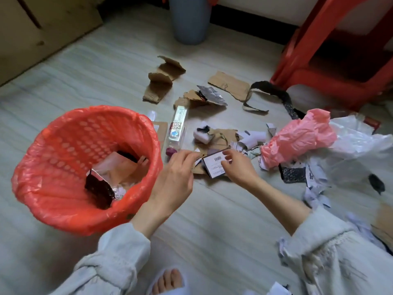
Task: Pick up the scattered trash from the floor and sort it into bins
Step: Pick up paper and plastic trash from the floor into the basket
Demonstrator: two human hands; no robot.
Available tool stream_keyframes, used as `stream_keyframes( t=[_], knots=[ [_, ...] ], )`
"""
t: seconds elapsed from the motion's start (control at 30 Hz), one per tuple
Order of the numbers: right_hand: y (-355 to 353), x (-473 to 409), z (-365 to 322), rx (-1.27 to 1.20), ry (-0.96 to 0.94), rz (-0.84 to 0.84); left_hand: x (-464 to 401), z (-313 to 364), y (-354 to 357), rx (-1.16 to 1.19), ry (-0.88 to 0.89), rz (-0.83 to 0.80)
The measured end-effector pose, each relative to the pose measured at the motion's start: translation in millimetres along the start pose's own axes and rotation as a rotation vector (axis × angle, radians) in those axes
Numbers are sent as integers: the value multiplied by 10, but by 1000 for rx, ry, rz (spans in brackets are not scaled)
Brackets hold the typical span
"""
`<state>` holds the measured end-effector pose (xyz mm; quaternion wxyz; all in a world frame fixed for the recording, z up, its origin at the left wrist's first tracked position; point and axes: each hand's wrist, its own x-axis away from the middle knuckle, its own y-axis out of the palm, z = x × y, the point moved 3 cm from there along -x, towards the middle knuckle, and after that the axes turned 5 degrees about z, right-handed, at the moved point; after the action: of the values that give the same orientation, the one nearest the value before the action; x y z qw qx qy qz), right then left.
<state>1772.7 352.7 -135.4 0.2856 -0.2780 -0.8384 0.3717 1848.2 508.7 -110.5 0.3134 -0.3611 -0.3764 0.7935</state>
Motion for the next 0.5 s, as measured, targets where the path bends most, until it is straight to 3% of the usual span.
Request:
stream_keyframes(
  t=[0.2, 0.33, 0.5],
  knots=[
    [387, -319, 529, 341, -202, -142, 176, -300, 865, -130, -58, -341],
    [813, -559, 683, 667, -380, -214, 108, -557, 1243, -282, -81, -391],
    [1064, -635, 1006, 681, -500, -88, -23, -770, 1559, -366, -216, -595]
  ],
)
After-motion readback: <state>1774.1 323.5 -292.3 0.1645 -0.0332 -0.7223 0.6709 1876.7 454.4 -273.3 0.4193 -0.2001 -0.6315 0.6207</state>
